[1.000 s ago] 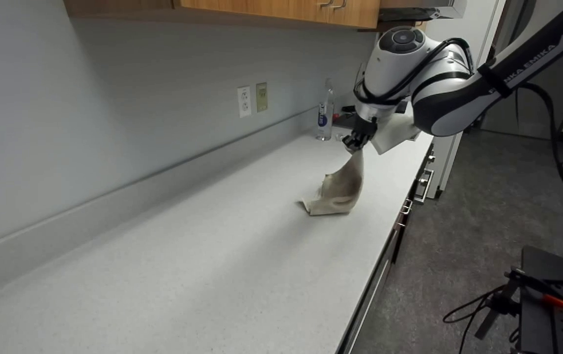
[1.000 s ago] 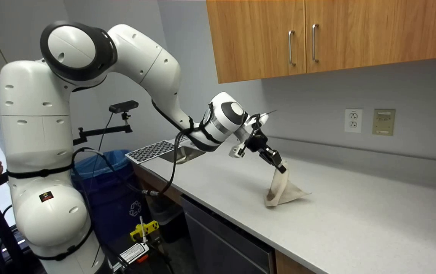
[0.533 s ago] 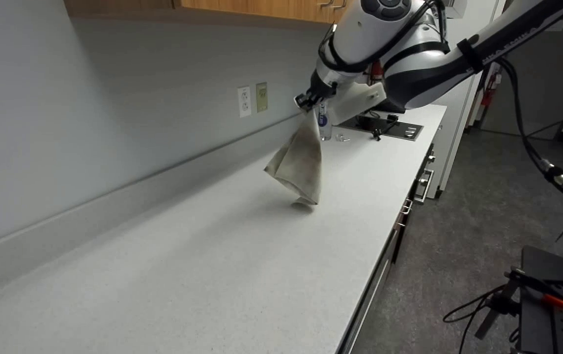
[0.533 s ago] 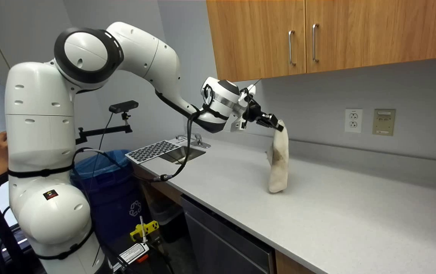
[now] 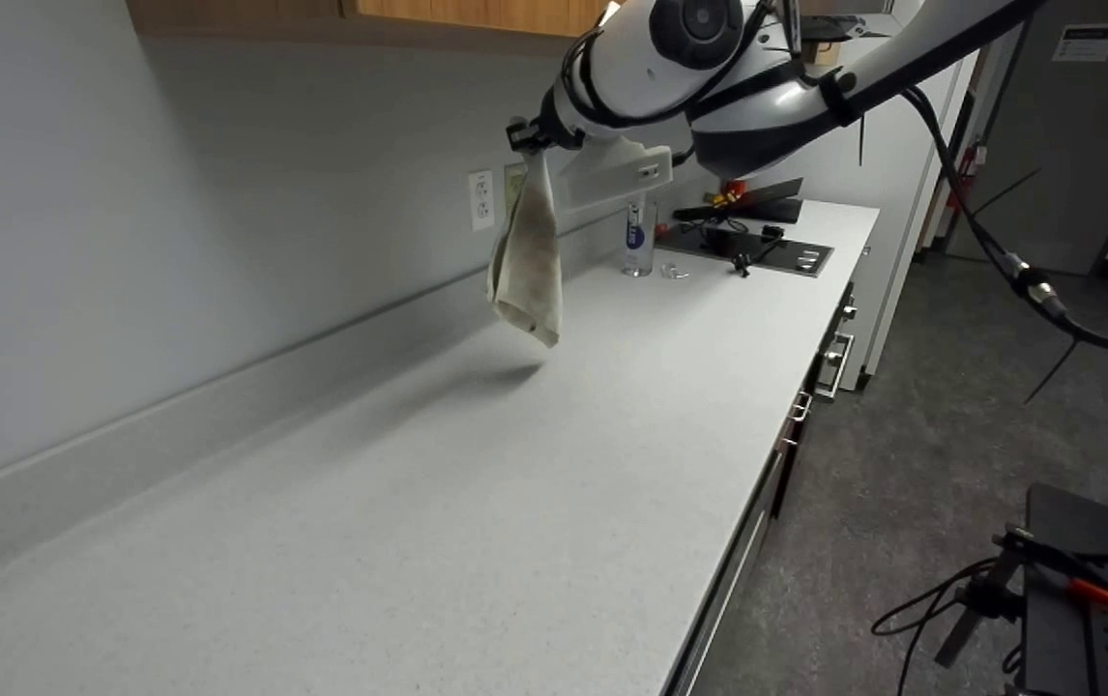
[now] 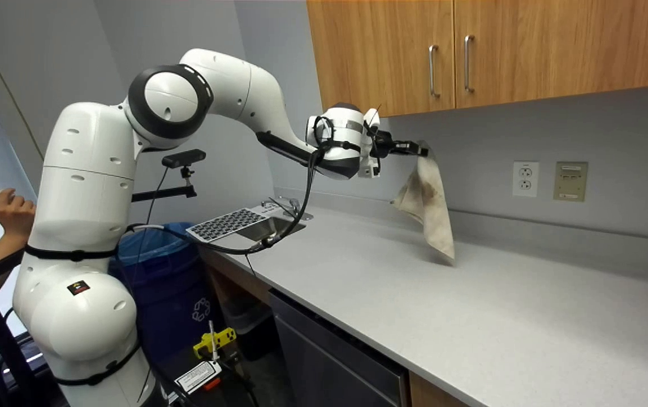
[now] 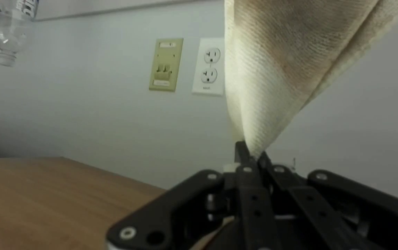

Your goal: Lay the cloth flat on the countertop

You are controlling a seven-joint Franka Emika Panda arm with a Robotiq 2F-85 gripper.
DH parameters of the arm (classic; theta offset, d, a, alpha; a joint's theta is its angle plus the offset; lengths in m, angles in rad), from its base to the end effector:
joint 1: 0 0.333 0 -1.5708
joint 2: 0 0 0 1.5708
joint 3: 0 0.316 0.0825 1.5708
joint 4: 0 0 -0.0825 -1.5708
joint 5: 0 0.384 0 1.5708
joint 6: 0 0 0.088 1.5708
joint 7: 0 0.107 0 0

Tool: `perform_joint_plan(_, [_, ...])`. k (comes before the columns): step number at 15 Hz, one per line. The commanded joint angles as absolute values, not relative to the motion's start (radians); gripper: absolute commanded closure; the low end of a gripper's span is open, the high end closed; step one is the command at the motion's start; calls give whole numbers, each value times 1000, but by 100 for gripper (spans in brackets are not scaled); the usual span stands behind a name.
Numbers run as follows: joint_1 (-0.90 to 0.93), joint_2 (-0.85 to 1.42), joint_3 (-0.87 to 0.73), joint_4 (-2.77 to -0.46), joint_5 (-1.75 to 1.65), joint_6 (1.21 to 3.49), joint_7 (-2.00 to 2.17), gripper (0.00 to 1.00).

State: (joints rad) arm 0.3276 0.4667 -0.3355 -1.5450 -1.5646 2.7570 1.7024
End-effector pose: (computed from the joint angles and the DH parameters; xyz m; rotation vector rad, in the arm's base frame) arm 0.7138 0.0765 0.4415 2.2786 -0.3099 1.5755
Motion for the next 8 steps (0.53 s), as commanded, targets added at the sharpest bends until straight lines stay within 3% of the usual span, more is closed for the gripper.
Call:
perform_joint_plan(1, [337, 550, -360, -1408, -1715, 2750, 1928, 99])
perform_joint_plan(5, [340, 507, -357, -1530, -1786, 2737, 2001, 99])
perform_joint_plan(8, [338, 419, -366, -1750, -1731, 2744, 1899, 99])
